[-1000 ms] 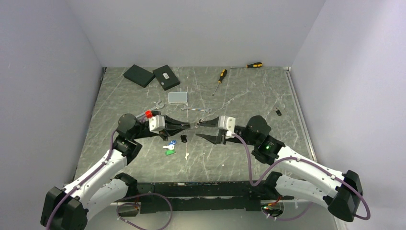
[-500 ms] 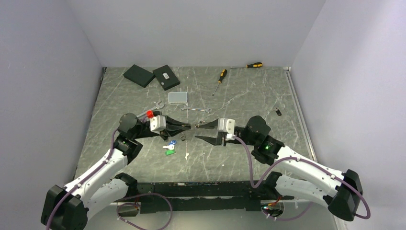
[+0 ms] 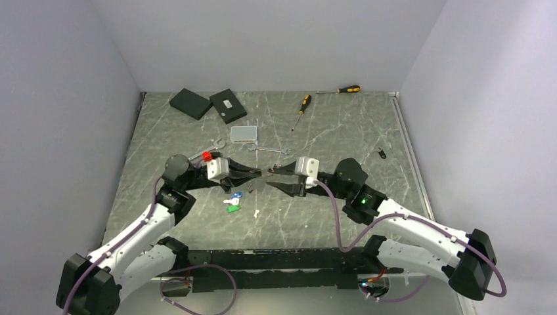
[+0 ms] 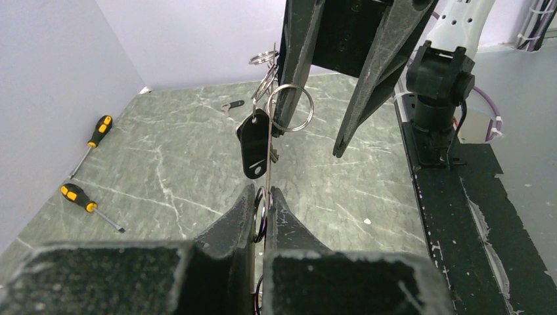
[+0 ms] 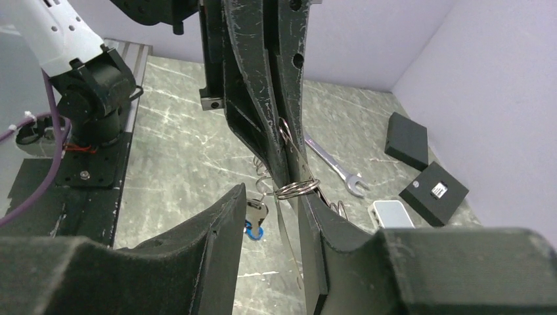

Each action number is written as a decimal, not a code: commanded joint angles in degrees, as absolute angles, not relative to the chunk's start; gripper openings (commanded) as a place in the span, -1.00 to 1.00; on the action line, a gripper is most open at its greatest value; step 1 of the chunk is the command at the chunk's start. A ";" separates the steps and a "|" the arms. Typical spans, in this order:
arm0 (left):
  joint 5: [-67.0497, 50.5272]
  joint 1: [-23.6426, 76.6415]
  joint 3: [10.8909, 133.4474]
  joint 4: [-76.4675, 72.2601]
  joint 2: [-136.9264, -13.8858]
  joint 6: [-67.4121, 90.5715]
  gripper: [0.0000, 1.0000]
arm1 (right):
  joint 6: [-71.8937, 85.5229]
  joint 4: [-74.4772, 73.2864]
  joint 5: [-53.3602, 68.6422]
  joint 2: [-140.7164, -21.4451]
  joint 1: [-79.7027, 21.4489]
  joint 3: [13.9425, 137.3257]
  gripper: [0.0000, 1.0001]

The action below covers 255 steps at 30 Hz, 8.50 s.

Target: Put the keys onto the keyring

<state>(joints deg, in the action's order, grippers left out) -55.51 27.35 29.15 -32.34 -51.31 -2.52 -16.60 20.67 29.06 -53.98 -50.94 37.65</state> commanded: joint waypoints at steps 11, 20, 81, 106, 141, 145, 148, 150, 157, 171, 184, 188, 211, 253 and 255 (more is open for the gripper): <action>-54.86 27.87 29.54 -31.37 -48.66 -6.25 -1.00 | -9.51 23.95 20.62 -55.46 -50.98 40.94 -0.37; -54.91 28.53 29.88 -28.83 -48.04 -8.54 -1.00 | -9.71 24.87 18.09 -55.93 -50.98 41.47 -0.37; -65.94 33.93 42.88 18.78 -42.40 -45.46 -0.22 | -24.27 37.90 29.78 -54.50 -51.03 31.32 -1.00; -61.07 34.32 44.26 0.76 -47.52 -32.00 -0.59 | -32.19 32.41 25.74 -52.17 -53.96 30.89 -1.00; -58.51 35.55 40.25 -3.38 -51.10 -33.57 -0.67 | -28.65 31.03 30.62 -56.39 -54.57 36.34 -1.00; -58.03 35.77 40.25 -2.74 -50.94 -34.07 -0.71 | -28.57 31.16 31.10 -57.20 -54.83 37.06 -1.00; -57.72 35.82 40.17 -2.13 -50.80 -34.55 -0.72 | -28.26 31.68 31.81 -57.63 -54.89 37.27 -1.00; -57.50 35.86 40.12 -2.11 -50.76 -34.56 -0.75 | -28.06 31.43 32.35 -58.02 -55.02 37.66 -1.00; -52.28 35.84 39.72 -2.55 -49.90 -32.65 -1.00 | -28.10 27.21 35.19 -59.48 -55.37 39.51 -1.00; -47.13 35.86 39.45 -2.37 -49.45 -31.63 -1.00 | -30.25 17.74 32.89 -56.74 -55.37 39.30 -0.01; -33.89 35.95 39.68 -5.71 -50.91 -19.06 -1.00 | -28.79 16.59 18.41 -57.59 -55.46 41.39 -0.02; -31.24 35.95 39.99 -3.88 -50.61 -17.79 -1.00 | -28.76 15.25 13.69 -59.80 -55.44 43.13 0.03; -34.62 35.95 36.88 -5.97 -47.67 -19.91 -1.00 | -31.33 7.90 15.48 -66.45 -54.17 48.65 -0.16; 28.33 21.83 50.38 23.63 -49.47 8.73 0.78 | -20.17 12.54 30.36 -101.23 -54.08 59.03 0.25; 29.29 21.80 49.80 22.88 -48.06 8.38 0.79 | -17.65 15.32 23.73 -101.67 -53.32 59.39 0.27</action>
